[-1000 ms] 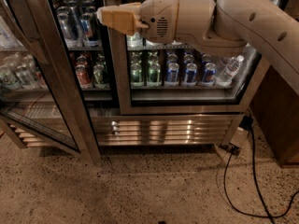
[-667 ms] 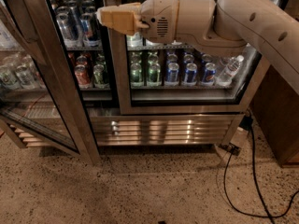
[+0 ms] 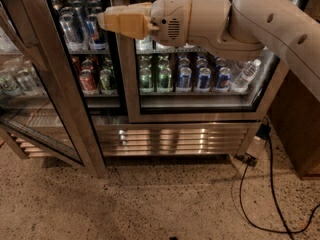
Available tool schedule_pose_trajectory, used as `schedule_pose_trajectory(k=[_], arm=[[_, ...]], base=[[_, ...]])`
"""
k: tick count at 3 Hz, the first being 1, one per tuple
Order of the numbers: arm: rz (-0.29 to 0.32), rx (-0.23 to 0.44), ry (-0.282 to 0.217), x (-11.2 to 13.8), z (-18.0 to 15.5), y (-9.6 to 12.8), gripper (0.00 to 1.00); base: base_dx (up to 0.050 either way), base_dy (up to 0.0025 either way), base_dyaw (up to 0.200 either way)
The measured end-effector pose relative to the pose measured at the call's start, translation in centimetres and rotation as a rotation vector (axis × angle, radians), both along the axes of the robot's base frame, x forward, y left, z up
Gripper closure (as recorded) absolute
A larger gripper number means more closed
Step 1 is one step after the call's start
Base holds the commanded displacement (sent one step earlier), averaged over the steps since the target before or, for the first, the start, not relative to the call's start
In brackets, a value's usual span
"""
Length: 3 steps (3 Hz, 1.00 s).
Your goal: Open left fridge door
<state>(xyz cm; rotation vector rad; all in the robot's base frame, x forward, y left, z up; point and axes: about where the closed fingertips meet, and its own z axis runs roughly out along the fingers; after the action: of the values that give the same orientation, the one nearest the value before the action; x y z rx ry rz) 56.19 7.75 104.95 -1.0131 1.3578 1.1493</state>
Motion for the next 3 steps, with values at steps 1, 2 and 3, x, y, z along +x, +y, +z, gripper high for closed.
schedule_pose_trajectory(k=[1,2,3], arm=[[0.0,0.0,0.0,0.0,0.0,0.0,0.04],[0.001,0.0,0.0,-0.02,0.01,0.03,0.0],[0.001,0.0,0.0,-0.02,0.01,0.03,0.0]], base=[[0.0,0.0,0.0],[0.0,0.0,0.0],[0.0,0.0,0.0]])
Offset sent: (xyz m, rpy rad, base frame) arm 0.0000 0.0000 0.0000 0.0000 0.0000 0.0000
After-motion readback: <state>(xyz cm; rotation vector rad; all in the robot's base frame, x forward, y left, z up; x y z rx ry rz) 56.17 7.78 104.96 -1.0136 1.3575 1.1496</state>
